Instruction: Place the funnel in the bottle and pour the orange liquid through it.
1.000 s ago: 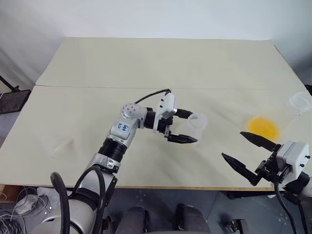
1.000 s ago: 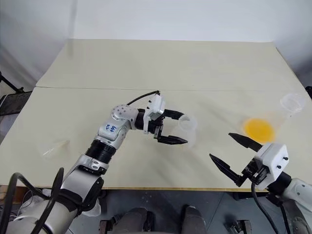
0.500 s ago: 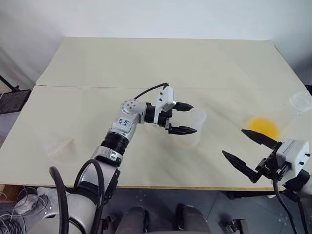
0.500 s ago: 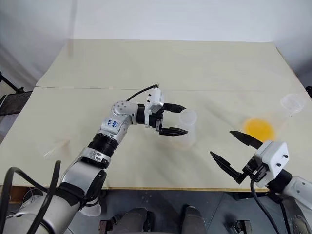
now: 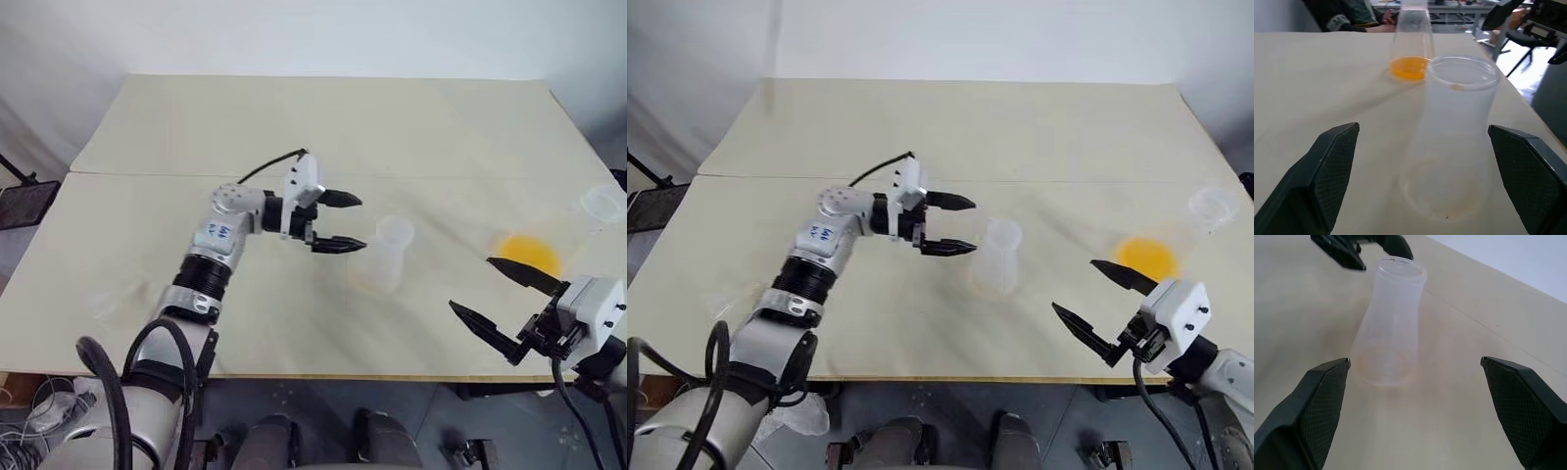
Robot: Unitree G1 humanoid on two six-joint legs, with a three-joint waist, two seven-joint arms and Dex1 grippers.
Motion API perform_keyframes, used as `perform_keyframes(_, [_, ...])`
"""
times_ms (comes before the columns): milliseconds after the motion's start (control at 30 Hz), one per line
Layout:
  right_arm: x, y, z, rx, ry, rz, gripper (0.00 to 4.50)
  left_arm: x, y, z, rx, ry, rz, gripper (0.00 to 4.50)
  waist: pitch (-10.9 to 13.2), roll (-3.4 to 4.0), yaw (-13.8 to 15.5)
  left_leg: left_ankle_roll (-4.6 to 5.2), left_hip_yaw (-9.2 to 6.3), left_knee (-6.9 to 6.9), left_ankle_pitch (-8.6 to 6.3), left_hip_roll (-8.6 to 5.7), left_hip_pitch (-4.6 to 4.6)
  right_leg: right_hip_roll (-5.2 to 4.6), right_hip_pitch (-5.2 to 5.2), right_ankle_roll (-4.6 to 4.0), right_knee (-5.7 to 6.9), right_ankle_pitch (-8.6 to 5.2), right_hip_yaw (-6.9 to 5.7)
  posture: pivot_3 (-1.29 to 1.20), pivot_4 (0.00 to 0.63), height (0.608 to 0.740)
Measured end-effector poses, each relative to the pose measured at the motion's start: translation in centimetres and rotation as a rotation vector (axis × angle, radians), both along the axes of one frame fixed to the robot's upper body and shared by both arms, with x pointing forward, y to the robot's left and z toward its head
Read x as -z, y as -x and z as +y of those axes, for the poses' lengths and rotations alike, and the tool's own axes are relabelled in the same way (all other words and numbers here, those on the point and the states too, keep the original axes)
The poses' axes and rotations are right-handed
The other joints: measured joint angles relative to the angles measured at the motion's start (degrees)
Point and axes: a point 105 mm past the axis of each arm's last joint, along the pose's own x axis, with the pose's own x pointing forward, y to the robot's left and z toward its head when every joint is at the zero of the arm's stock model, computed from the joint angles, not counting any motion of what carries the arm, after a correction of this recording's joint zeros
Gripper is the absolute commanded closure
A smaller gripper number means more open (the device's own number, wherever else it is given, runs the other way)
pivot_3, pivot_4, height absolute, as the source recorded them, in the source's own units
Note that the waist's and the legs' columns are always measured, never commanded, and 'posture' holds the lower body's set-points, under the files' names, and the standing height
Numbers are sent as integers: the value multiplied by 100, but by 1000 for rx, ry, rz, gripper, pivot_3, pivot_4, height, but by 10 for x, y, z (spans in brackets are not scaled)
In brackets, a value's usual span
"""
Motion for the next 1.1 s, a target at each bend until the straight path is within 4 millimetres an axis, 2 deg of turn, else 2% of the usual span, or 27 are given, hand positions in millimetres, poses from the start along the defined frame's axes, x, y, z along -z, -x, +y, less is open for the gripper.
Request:
perform_keyframes(133, [-2,-4,-4,-6,9,2,0,-6,0,37,-142,44,5,18,0,0,-34,0,-9,-1,0,2,1,-2,-1,0,5,0,0,0,150,740])
perform_keyframes(333, [-4,-9,-1,-43,0,7,0,-9,12,99,-425,136,-58,18,0,0,-89,-2,-33,2,-1,0,2,-7,3,2,18,1,-1,0,150,740])
perform_keyframes(433, [-4,-12,1,-61,-11,17,0,-1,27,135,-575,162,-61,18,0,0,-126,-6,-39,1,-3,1,5,-8,4,2,21,1,-1,0,150,740])
perform_keyframes(567, [2,-18,6,-96,-32,58,0,16,58,185,-773,211,-43,18,1,-1,-151,-12,-43,-2,-6,6,12,-8,6,1,20,1,7,0,150,740])
perform_keyframes(733, [5,-25,17,-152,-48,82,0,26,96,217,-937,276,-19,18,0,-1,-126,-15,-61,4,-8,3,18,-21,25,0,9,1,29,0,150,740])
perform_keyframes(867, [12,-27,24,-189,-57,117,0,55,131,230,-1081,360,41,18,0,-1,-133,-19,-69,-4,-11,7,23,-19,46,0,-24,1,23,0,150,740])
perform_keyframes(1000, [17,-27,27,-210,-64,141,0,76,162,258,-1294,434,57,18,0,-1,-124,-21,-71,-3,-13,9,33,-21,61,-4,-34,-1,23,0,150,740])
perform_keyframes(1100, [19,-27,27,-219,-69,159,0,90,184,264,-1384,454,85,18,1,-2,-116,-17,-72,-3,-15,9,33,-49,69,-5,-44,-2,23,0,150,740])
